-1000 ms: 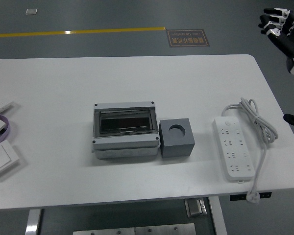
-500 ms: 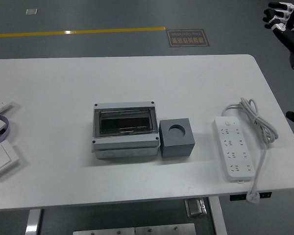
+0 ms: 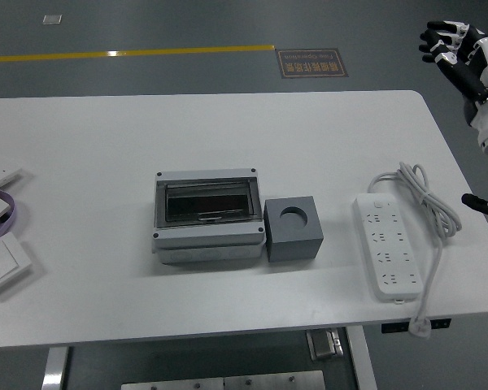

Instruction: Pick up the cylinder from the cube,place it in the box,flap close box

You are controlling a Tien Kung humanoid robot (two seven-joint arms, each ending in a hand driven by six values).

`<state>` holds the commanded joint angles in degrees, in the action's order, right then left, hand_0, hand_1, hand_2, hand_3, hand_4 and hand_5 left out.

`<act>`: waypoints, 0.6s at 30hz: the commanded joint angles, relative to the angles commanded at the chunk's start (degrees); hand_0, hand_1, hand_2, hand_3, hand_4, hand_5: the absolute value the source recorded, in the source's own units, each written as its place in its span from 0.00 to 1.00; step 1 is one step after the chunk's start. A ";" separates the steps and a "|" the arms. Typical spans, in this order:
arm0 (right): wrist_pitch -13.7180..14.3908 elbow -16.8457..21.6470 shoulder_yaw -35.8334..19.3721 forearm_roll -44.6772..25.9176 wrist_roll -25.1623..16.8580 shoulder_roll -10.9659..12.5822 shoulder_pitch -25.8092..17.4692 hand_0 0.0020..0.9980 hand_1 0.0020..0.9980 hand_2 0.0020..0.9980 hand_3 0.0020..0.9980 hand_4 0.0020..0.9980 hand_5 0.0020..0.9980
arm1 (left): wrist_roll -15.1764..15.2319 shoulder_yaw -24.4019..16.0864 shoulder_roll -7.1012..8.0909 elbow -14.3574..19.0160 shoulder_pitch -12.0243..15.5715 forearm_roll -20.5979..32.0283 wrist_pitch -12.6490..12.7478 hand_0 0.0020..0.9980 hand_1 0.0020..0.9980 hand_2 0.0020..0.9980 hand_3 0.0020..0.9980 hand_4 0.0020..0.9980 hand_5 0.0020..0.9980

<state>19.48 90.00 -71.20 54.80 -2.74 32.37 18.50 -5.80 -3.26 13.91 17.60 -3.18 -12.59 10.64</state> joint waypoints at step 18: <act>-0.35 -0.66 0.63 -0.52 -0.30 -0.63 -0.16 0.71 0.67 0.68 0.66 0.77 0.49 | -0.42 -0.43 -0.27 -0.07 -0.02 -0.58 0.45 0.59 0.58 0.49 0.62 0.68 0.24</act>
<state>19.13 89.34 -70.57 54.28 -3.04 31.74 18.34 -6.22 -3.69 13.64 17.54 -3.20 -13.18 11.09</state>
